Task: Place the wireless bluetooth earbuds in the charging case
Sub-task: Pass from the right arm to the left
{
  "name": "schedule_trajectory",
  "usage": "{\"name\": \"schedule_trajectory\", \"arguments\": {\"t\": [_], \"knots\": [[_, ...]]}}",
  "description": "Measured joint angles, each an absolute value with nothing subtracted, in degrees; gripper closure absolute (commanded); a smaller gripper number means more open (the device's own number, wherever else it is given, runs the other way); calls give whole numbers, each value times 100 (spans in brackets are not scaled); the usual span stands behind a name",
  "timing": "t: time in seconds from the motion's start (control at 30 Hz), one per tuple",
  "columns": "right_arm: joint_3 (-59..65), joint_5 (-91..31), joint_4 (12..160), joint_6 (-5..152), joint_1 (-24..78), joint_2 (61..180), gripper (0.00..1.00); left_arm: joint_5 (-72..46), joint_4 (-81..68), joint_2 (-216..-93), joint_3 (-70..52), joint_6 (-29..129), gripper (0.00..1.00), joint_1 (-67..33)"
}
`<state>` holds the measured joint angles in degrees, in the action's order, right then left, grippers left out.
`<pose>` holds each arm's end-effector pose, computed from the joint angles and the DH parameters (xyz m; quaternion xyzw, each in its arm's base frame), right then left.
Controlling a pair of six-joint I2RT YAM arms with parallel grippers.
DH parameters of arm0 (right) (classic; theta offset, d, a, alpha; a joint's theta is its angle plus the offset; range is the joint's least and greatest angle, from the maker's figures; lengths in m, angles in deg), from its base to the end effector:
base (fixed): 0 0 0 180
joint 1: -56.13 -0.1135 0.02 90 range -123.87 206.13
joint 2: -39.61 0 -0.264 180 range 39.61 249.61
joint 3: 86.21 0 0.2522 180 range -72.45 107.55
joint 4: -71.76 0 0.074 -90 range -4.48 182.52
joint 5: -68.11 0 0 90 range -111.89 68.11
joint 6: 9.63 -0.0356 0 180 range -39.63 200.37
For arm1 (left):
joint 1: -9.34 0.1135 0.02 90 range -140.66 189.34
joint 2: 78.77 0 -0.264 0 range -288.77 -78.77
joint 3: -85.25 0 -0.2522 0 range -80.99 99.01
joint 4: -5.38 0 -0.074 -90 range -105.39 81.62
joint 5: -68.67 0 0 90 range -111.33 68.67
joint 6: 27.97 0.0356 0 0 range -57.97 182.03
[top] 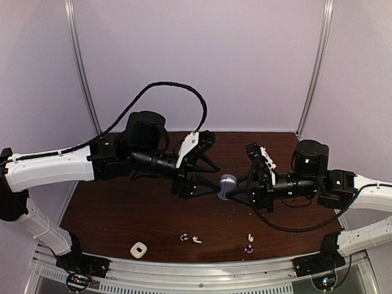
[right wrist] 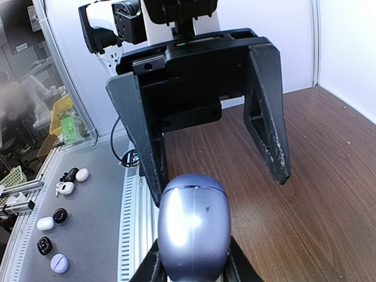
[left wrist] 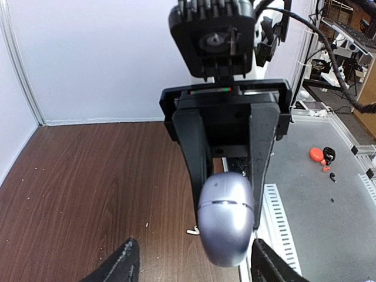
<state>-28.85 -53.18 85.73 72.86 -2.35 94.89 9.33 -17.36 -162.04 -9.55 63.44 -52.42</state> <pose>0.1013 0.2005 0.3181 -0.4751 0.6019 0.5060 0.3948 0.1444 -0.3072 0.3470 0.5437 0.5977 -0.4634 0.3640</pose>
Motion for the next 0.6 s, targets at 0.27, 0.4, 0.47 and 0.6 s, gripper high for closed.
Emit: {"name": "schedule_trajectory", "arguments": {"t": [0.27,0.4,0.47,0.6], "knots": [[-2894,-5302,8555,7288,-211,9489,99,911,-1581,-16298,-955,6095,48,-5236],[-2901,-5239,8553,7288,-189,9457,100,926,-1473,-16265,-1042,5990,51,-5177],[-2929,-5204,8551,7288,-172,9430,100,922,-1425,-16221,-1117,5937,50,-5102],[-2960,-5267,8549,7290,-180,9367,100,754,-1397,-16096,-1283,5891,45,-4849]]}}
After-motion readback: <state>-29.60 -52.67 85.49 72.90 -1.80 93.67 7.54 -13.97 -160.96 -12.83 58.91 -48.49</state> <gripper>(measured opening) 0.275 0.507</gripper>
